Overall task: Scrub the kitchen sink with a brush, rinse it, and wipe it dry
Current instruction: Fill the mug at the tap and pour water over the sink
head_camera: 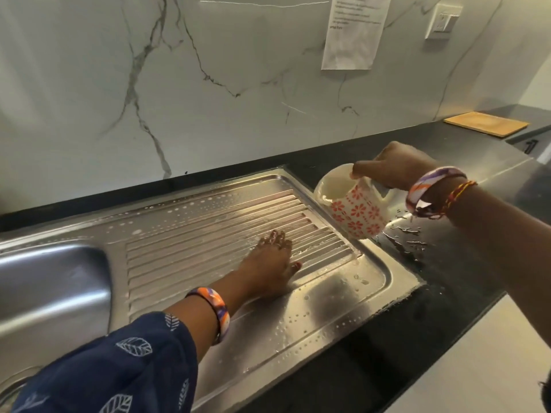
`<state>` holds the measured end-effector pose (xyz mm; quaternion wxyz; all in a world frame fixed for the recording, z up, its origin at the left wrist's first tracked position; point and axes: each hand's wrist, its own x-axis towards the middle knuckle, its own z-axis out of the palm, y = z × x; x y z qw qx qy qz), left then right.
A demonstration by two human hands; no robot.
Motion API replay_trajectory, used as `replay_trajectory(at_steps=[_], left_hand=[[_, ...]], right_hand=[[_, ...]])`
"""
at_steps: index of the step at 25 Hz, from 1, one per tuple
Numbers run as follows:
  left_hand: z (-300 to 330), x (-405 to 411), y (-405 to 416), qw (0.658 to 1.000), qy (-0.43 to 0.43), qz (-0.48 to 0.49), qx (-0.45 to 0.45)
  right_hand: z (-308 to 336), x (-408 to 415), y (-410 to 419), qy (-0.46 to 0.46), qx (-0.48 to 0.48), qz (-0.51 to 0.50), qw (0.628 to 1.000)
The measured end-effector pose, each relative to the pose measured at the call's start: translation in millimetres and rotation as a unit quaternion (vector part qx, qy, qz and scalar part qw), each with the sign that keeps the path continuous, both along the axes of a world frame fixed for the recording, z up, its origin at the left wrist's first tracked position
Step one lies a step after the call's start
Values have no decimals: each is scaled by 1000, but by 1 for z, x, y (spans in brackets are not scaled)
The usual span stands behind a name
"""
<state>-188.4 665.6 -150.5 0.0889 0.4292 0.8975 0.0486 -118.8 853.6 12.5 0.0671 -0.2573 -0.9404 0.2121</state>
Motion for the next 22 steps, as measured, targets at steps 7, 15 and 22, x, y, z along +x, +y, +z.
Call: replay_trajectory(at_steps=[7,15,22], left_hand=[[10,1,58,995,-30,-91,-34],[-7,-34,50,996,-39,-78,-33],[-7,-60,66,996,-48,-68,-23]], right_hand=[[-21,-15,27,-87,163,-36,982],[-15,-33,44,-36,-110,-32,993],[-19,-70,52,-161,78,-8,984]])
